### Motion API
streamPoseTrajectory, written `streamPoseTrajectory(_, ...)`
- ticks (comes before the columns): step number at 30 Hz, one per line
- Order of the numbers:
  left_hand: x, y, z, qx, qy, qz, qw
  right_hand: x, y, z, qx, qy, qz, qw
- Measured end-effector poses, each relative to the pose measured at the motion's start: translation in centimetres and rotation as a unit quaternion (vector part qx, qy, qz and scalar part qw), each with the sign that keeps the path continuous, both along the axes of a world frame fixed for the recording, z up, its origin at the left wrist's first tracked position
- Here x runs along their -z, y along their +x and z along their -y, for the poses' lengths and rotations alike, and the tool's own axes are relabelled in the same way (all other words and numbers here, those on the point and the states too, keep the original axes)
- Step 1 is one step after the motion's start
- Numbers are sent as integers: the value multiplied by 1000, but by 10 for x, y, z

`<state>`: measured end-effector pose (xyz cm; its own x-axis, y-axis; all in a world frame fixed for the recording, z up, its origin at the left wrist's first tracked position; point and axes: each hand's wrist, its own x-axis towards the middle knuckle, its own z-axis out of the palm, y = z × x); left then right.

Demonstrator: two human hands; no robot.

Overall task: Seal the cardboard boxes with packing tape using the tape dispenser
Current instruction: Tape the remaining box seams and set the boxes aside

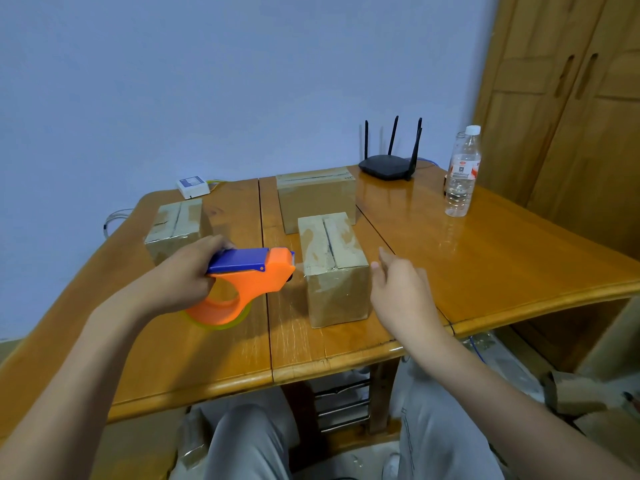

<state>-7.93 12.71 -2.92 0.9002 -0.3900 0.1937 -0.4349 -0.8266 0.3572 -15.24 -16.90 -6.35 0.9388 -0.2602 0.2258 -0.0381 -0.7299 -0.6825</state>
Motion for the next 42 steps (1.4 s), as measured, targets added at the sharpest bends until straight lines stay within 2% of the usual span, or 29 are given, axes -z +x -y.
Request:
streamPoseTrajectory(5, 2, 2, -6, -3, 0, 8, 1000, 11, 8, -8, -6, -59, 3, 998)
streamPoseTrajectory(12, 3, 3, -13, -7, -9, 11, 1000, 31, 11, -6, -15, -105, -64, 992)
streamPoseTrajectory(14, 4, 3, -14, -6, -10, 9, 1000, 22, 10, -3, -9, -136, -41, 990)
streamPoseTrajectory(16, 5, 3, -14, -7, -11, 6, 1000, 5, 11, -3, -20, -164, 22, 986)
streamPoseTrajectory(19, 6, 4, -14, -11, -13, 2, 1000, -19, 21, -13, -139, -180, 115, 967)
streamPoseTrajectory(23, 7, 5, -17, -19, -15, -1, 1000, -16, 47, -28, -297, -273, 47, 914)
streamPoseTrajectory(27, 9, 3, -23, -19, -22, -7, 1000, -3, 57, -22, -322, -354, 26, 878)
streamPoseTrajectory(35, 16, 7, -17, -12, -32, -24, 999, 12, 57, -4, -346, -357, 75, 864)
streamPoseTrajectory(42, 17, 6, -22, -9, -8, -25, 1000, 13, 63, -7, -342, -344, 80, 871)
